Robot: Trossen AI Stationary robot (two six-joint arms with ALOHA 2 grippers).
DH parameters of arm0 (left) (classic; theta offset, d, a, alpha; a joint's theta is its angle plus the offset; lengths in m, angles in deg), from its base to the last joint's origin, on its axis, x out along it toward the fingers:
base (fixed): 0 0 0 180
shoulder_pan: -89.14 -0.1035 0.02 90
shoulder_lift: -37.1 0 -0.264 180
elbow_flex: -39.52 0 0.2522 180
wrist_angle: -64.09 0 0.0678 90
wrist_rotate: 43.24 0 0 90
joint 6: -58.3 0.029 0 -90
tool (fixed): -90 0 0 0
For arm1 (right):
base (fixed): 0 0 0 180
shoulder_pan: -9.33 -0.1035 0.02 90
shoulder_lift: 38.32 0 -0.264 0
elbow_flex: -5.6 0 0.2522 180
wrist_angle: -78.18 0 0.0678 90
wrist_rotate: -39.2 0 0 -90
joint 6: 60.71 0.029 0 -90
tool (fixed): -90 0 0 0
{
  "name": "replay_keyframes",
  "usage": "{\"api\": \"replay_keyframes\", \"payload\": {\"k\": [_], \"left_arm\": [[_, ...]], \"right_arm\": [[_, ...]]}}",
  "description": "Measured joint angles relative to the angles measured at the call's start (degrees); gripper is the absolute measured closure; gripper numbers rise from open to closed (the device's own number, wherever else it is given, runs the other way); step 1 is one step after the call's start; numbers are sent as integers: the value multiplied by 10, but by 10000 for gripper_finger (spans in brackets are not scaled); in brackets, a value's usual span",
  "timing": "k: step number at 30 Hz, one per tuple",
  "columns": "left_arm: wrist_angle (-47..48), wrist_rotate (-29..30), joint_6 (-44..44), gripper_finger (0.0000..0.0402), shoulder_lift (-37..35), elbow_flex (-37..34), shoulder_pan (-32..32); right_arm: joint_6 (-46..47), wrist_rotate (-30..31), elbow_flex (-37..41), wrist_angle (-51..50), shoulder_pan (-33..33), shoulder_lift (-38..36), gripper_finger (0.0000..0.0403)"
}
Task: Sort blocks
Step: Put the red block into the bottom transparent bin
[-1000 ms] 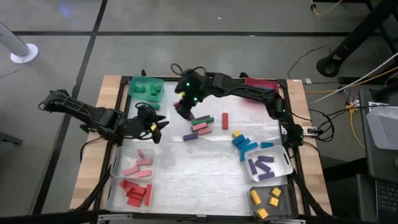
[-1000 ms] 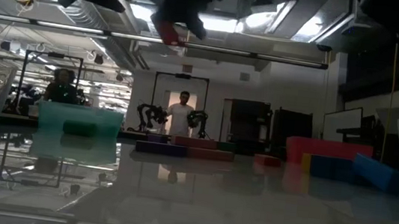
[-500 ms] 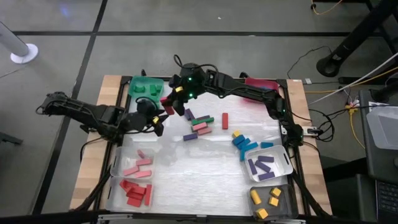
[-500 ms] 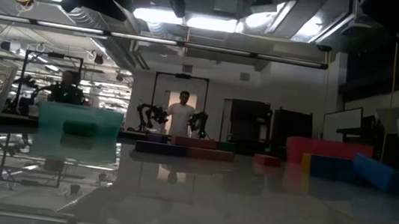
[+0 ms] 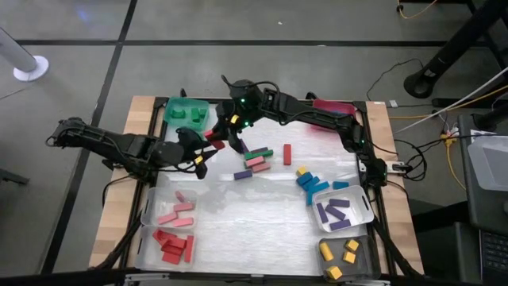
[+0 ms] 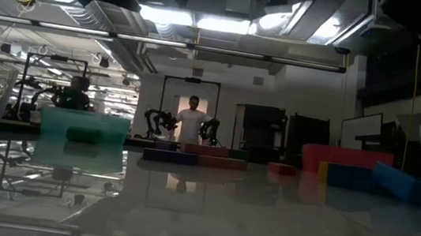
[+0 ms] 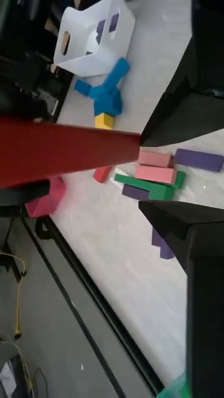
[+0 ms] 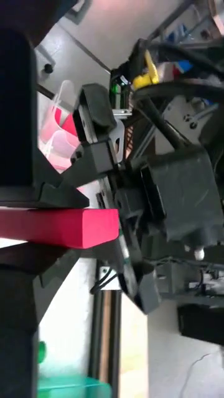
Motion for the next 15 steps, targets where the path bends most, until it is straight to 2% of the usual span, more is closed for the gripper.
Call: {"api": "replay_keyframes", "payload": {"k": [9, 15], "left_arm": [[-20, -26, 24, 261, 0, 0, 4], [-37, -27, 26, 261, 0, 0, 3]], "right_arm": [[-85, -18, 0, 6, -10, 0, 341], [-90, -27, -1, 9, -10, 0, 341]]}}
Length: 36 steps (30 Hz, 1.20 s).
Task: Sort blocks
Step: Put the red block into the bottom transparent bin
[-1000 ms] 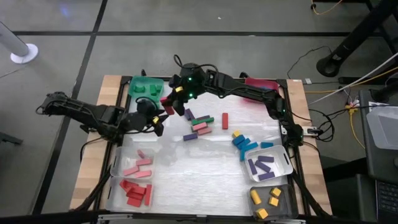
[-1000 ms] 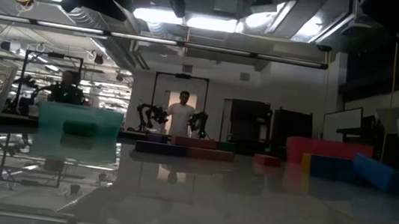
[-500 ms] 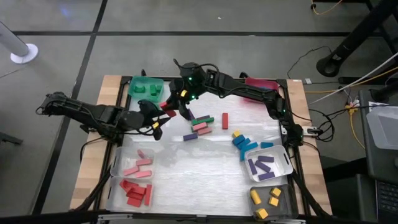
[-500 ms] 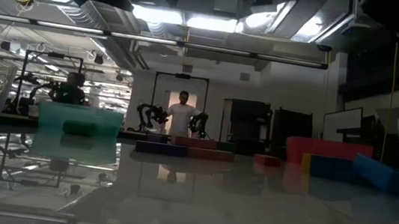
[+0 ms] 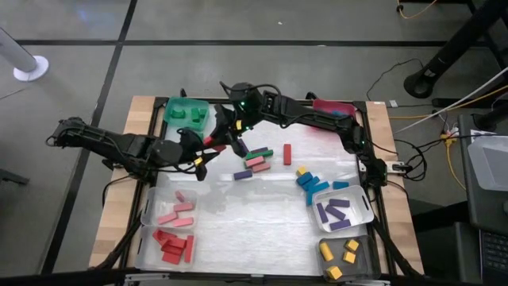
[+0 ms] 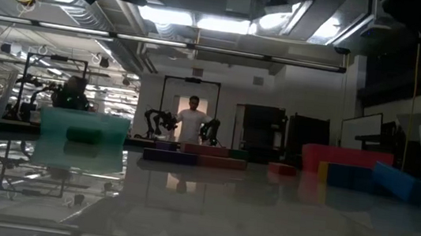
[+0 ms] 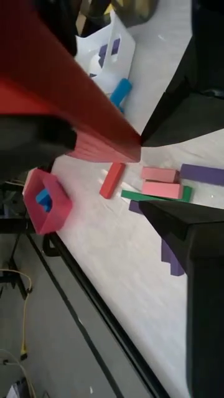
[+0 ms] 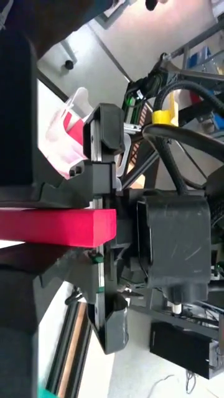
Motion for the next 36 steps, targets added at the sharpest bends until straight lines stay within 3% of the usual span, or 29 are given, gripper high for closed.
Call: {"api": "replay_keyframes", "payload": {"k": [18, 22, 28, 36], "left_arm": [[-17, -14, -1, 262, 0, 1, -8], [-49, -7, 24, 287, 0, 1, -11], [-49, -6, 51, 364, 0, 1, -11], [-46, -22, 55, 364, -1, 1, -6]], "right_arm": [[-46, 5, 1, -8, 1, 2, 341], [-46, 3, 1, -7, 1, 2, 341], [-37, 2, 1, -9, 1, 2, 336], [7, 56, 1, -15, 0, 1, 274]]}}
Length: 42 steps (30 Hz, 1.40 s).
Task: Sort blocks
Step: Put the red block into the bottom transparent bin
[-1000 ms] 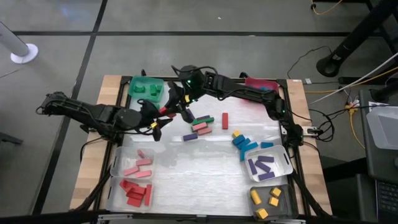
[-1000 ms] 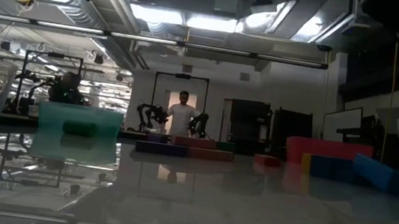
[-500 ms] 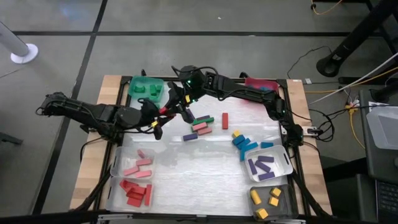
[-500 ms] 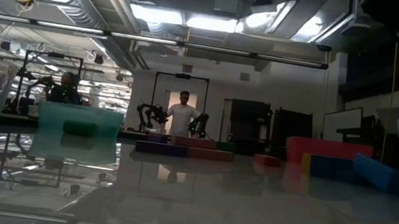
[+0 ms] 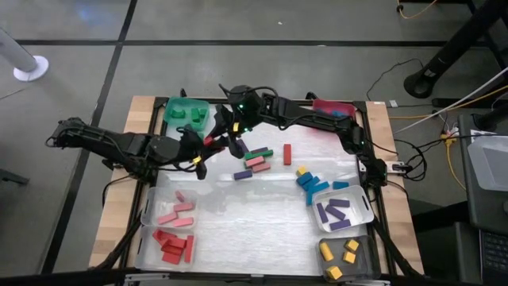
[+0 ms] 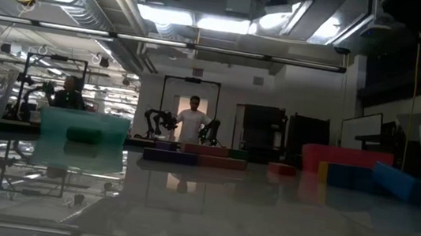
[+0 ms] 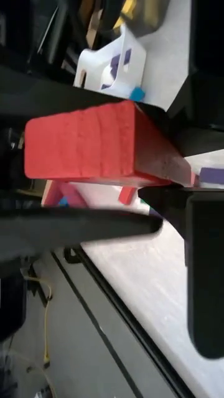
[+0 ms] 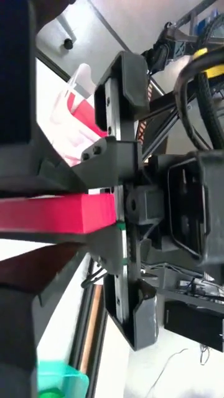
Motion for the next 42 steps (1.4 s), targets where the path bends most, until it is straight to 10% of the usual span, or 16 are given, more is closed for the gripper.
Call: {"api": "replay_keyframes", "payload": {"k": [6, 17, 26, 42], "left_arm": [[67, -98, -38, 364, -31, 0, 12], [247, -495, -224, 352, -82, 0, 94], [268, -512, -260, 353, -32, 0, 200], [221, -516, -385, 329, 128, 0, 320]], "right_arm": [[1, 13, 0, -48, -1, -17, 213], [14, 127, -2, -309, 1, -61, 187], [148, 279, 86, -367, 2, -46, 192], [195, 348, 266, -24, 1, -6, 192]]}}
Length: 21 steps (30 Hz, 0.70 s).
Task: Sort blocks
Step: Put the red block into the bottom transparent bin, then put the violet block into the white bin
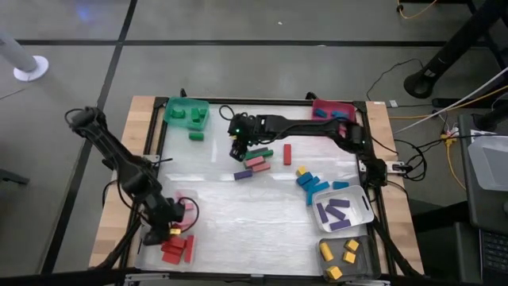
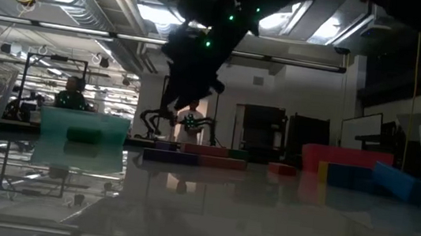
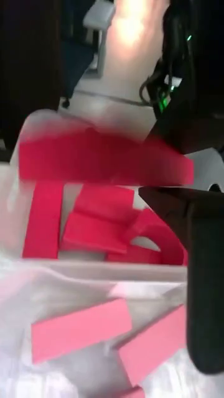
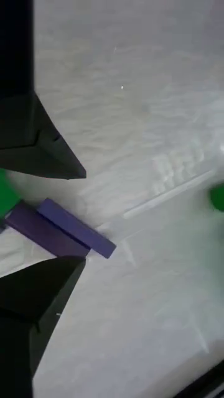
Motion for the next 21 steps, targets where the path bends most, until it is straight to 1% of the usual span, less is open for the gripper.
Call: {"api": "replay_keyframes", "payload": {"k": [3, 8, 11, 18, 21], "left_arm": [[-3, 0, -11, 314, 22, 0, 1], [-4, 0, -13, 283, 49, 0, 1], [-6, 0, -14, 271, 52, 0, 1], [-22, 0, -14, 271, 47, 0, -2], [-28, 0, -14, 276, 47, 0, -2]], "right_arm": [[0, 0, 0, 18, 0, 19, 192], [0, 0, 0, 17, 0, 51, 192], [-1, 15, -1, 21, 0, 66, 192], [-2, 23, -1, 23, 0, 90, 194], [-2, 27, -1, 23, 0, 92, 212]]}}
